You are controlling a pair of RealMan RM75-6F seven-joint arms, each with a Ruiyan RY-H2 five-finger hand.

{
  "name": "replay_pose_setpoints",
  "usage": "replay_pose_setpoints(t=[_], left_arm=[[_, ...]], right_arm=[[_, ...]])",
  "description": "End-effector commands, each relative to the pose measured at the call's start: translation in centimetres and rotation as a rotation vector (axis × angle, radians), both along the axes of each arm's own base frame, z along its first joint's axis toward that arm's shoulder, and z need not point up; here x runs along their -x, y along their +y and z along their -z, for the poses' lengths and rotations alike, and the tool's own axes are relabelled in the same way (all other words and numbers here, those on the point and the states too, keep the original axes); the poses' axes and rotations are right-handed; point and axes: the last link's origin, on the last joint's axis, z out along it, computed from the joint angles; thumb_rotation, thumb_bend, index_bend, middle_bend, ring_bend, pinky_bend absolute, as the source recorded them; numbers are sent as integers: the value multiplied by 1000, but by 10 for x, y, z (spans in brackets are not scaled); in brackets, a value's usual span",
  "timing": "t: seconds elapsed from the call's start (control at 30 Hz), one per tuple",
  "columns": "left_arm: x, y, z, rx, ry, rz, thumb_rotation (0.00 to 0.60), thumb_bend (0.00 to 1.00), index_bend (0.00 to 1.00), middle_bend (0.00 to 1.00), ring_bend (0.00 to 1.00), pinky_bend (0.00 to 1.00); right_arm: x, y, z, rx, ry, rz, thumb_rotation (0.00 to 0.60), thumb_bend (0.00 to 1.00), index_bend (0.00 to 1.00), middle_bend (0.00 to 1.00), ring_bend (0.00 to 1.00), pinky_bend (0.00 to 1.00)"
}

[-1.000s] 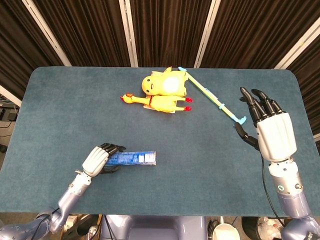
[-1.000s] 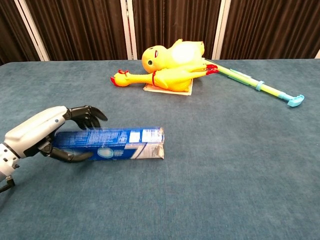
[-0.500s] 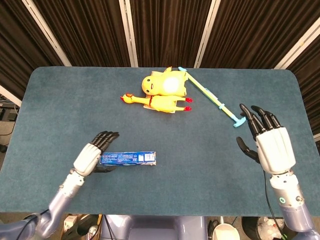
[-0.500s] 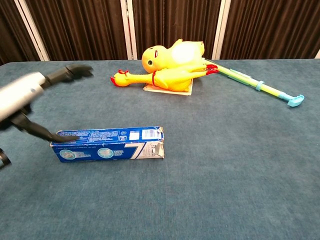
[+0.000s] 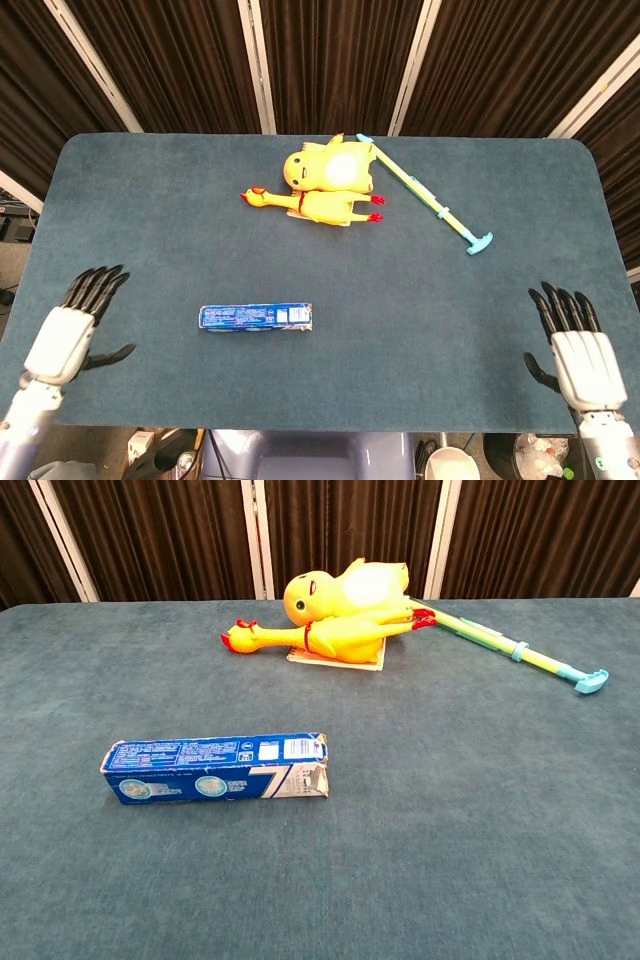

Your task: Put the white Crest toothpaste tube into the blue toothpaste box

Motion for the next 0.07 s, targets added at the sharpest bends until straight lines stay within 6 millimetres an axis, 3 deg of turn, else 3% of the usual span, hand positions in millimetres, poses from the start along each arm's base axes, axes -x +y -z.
replay_pose_setpoints(t=[0.03,0.07], left_arm=[[18,-17,-7,6,68,-31,600,173,0,0,10,0],[21,-19,-9,1,80,-29,600,172,0,0,10,0]], right_arm=[[18,21,1,31,-19,25,600,309,0,0,0,0],[21,26,1,41,-19,20,600,309,0,0,0,0]])
